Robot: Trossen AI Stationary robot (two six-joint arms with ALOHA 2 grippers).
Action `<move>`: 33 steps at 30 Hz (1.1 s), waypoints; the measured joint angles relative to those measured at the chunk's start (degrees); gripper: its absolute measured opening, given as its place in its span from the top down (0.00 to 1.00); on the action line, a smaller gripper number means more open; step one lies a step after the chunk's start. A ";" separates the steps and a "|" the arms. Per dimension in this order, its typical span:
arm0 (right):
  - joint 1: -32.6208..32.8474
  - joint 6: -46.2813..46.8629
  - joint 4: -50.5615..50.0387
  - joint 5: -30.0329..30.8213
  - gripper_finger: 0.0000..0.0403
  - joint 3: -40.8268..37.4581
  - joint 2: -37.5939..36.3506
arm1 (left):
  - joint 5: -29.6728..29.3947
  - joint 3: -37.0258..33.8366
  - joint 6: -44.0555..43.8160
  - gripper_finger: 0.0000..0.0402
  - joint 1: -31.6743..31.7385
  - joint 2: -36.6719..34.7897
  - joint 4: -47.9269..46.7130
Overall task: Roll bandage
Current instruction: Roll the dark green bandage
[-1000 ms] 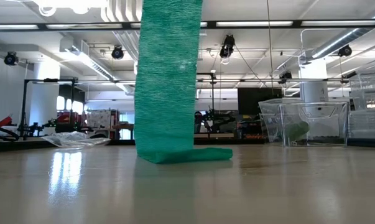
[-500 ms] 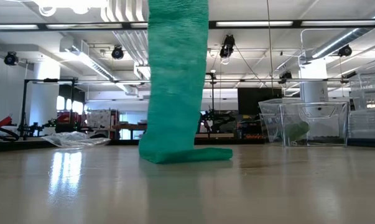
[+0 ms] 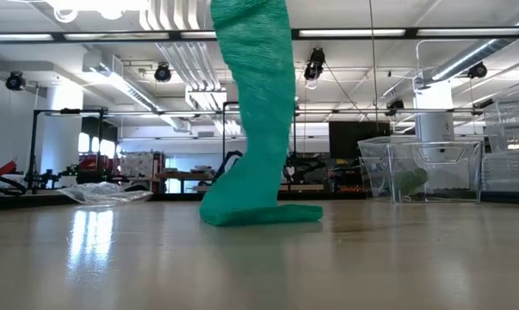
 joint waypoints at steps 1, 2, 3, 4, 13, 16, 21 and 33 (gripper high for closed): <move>0.02 -1.16 0.44 0.65 0.98 -0.01 0.00 | -0.04 0.00 -0.05 1.00 0.04 0.02 -0.07; 0.03 -1.84 1.01 0.81 0.98 -0.02 0.01 | -0.08 0.00 -0.13 1.00 0.05 0.08 -0.06; 0.02 -2.21 1.60 0.89 0.98 -0.03 0.07 | -0.20 0.02 -0.19 1.00 0.02 0.11 -0.03; 0.01 -2.50 2.03 1.18 0.98 -0.07 0.09 | -0.32 0.02 -0.21 1.00 0.00 0.11 -0.07; 0.30 -3.97 1.19 2.32 0.95 -0.11 -0.38 | -0.37 0.01 -0.51 1.00 -0.06 -0.01 -1.26; 0.56 -3.97 0.43 2.64 0.87 -0.02 -1.04 | -0.62 -0.15 -0.68 1.00 -0.15 -0.53 -2.08; 1.74 -5.66 -3.35 2.40 0.70 -0.02 -3.80 | -1.11 -0.09 -1.70 1.00 -0.21 -3.72 -1.63; 4.98 -7.69 -1.27 1.97 0.49 -4.96 -6.10 | -1.48 -0.09 -1.60 1.00 -0.21 -6.45 -0.67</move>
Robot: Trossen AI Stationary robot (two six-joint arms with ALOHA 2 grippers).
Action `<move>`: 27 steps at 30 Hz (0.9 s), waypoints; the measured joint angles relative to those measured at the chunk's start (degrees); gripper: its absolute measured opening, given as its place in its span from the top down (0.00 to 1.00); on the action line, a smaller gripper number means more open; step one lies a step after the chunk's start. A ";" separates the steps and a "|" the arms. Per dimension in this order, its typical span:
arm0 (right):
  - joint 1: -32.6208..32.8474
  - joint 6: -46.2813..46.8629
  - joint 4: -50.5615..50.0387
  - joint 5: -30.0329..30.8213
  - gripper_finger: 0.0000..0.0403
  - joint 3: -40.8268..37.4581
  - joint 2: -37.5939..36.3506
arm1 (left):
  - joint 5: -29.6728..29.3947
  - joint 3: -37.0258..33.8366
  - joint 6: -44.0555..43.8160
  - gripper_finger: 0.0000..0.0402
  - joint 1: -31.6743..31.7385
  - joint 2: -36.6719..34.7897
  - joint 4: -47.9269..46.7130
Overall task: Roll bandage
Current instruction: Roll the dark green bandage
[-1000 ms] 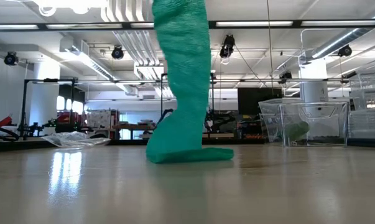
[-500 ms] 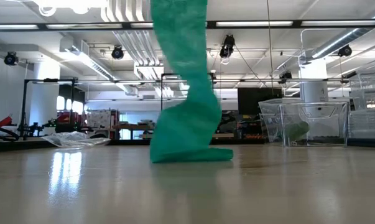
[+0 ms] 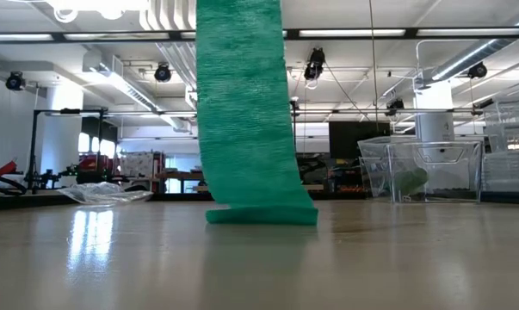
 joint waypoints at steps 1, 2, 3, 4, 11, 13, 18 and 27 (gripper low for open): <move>0.13 -0.87 0.86 0.03 0.48 0.00 0.00 | -0.05 0.00 0.04 1.00 0.00 0.01 0.38; 0.17 -1.54 1.89 0.04 0.48 0.00 0.00 | -0.09 0.00 0.04 1.00 0.00 0.02 0.72; 0.17 -2.21 2.85 0.04 0.47 0.00 0.00 | -0.15 0.00 0.06 1.00 0.04 0.08 1.27; 0.17 -2.58 3.72 0.04 0.47 0.00 0.08 | -0.17 0.00 0.04 1.00 0.07 0.24 1.92; -0.12 -3.16 5.50 -1.47 0.43 0.01 3.15 | -3.42 0.00 1.34 1.00 0.07 1.39 4.75; -0.12 -3.01 6.42 -1.30 0.43 0.16 4.11 | -5.09 0.00 1.56 1.00 0.07 1.77 4.77; -0.32 -3.43 8.95 0.30 0.45 0.24 5.03 | -5.93 0.07 1.28 1.00 0.07 2.50 6.28; -1.15 -3.41 9.36 0.59 0.55 0.24 5.18 | -6.19 0.09 -1.80 1.00 0.07 2.75 8.25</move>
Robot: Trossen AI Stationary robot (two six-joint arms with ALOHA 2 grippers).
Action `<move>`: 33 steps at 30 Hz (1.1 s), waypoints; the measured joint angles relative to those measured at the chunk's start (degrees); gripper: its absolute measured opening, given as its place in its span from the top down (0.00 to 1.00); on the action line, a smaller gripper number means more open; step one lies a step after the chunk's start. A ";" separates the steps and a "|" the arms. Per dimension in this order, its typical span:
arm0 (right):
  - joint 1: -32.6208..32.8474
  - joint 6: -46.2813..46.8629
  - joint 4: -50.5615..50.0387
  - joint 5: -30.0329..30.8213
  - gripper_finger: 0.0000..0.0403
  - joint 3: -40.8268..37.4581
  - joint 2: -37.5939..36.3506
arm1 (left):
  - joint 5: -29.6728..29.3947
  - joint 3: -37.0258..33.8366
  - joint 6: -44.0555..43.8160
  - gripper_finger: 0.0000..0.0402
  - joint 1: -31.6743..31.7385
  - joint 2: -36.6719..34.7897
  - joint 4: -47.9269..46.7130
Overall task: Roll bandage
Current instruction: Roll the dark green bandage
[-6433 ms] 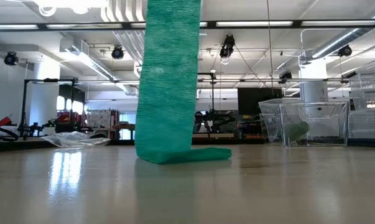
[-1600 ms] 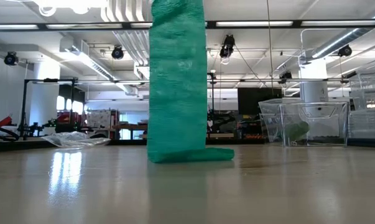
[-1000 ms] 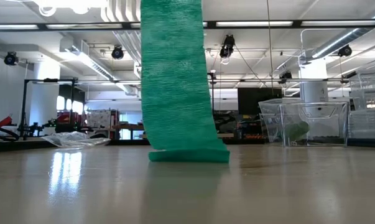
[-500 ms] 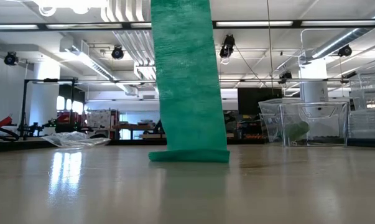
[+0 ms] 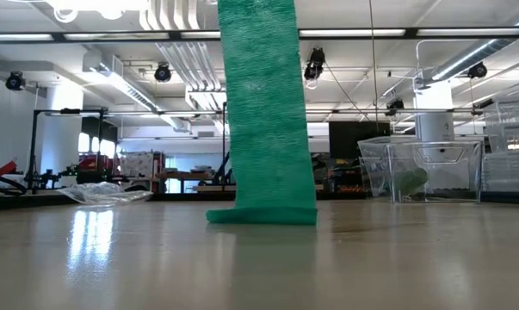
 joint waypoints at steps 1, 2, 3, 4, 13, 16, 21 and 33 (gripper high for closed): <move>0.02 -0.17 -0.02 0.00 0.56 0.00 -0.02 | 0.00 0.00 -0.09 1.00 0.00 0.00 0.00; 0.04 -0.55 -0.31 -0.05 0.56 0.00 -0.27 | 0.00 0.00 -0.11 1.00 0.00 0.00 -0.04; 0.08 -1.08 -0.80 -0.09 0.56 0.00 -0.57 | 0.00 0.00 -0.16 1.00 0.00 0.00 -0.06; 0.26 -1.54 -0.86 -0.09 0.57 0.00 -0.96 | 0.00 0.00 -0.34 1.00 0.00 0.00 -0.09; 0.76 1.20 -2.04 -0.07 0.52 -1.84 -5.73 | 0.00 0.00 -3.79 1.00 0.02 -0.96 1.74; 0.66 2.69 2.16 -0.09 0.51 -5.08 -6.60 | 0.00 0.00 -3.89 1.00 0.02 -1.03 1.88; -0.11 6.07 11.70 -0.28 0.48 -12.71 -8.95 | 0.02 -0.60 -2.25 1.00 0.02 -1.01 1.83; -3.01 17.12 33.75 -0.57 0.47 -32.42 -11.34 | 0.94 -7.66 1.96 1.00 1.14 -1.01 7.72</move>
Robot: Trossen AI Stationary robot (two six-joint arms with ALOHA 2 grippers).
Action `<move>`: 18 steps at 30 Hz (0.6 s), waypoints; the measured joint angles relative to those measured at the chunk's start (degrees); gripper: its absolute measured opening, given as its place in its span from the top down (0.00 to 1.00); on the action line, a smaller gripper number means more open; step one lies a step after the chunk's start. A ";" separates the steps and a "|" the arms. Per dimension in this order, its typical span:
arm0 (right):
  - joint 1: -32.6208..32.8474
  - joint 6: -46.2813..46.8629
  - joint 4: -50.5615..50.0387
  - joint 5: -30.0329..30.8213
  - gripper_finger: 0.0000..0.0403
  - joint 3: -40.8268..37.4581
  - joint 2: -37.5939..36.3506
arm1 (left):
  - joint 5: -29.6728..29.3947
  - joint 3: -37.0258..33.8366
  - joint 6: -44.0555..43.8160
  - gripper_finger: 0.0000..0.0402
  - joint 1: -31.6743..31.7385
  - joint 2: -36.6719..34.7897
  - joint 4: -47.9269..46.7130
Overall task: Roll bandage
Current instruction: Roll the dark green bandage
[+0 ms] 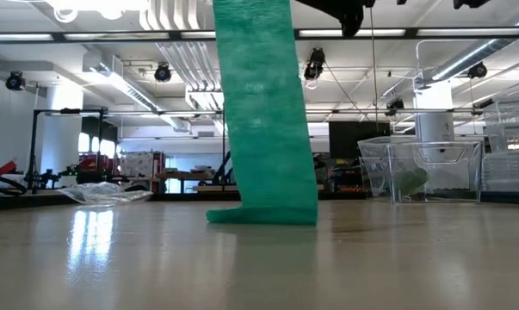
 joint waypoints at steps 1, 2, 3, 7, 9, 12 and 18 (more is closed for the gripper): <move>-0.02 0.04 0.56 -0.13 0.48 -0.25 0.01 | 0.88 -0.80 1.16 1.00 0.00 0.00 0.95; -0.01 -0.35 0.73 -0.82 0.48 -0.37 0.01 | 1.44 -1.38 1.93 1.00 -0.02 0.00 2.18; 0.01 -1.36 1.01 -1.97 0.49 -0.32 0.00 | 2.16 -1.89 2.55 1.00 -0.02 -0.03 3.28; 0.60 -5.00 0.98 -6.10 0.53 0.61 0.00 | 4.83 -3.41 6.59 1.00 -0.02 -0.51 5.00; 1.05 -6.79 0.97 -6.23 0.56 1.23 0.00 | 6.29 -3.79 8.31 1.00 -0.02 -0.57 4.85; 1.22 -8.13 0.94 -6.47 0.61 1.90 0.00 | 7.73 -3.92 10.36 1.00 -0.02 -0.66 4.84; 1.20 -6.94 0.71 -7.51 0.69 1.97 0.00 | 7.80 -3.40 11.79 1.00 -0.02 -0.70 4.94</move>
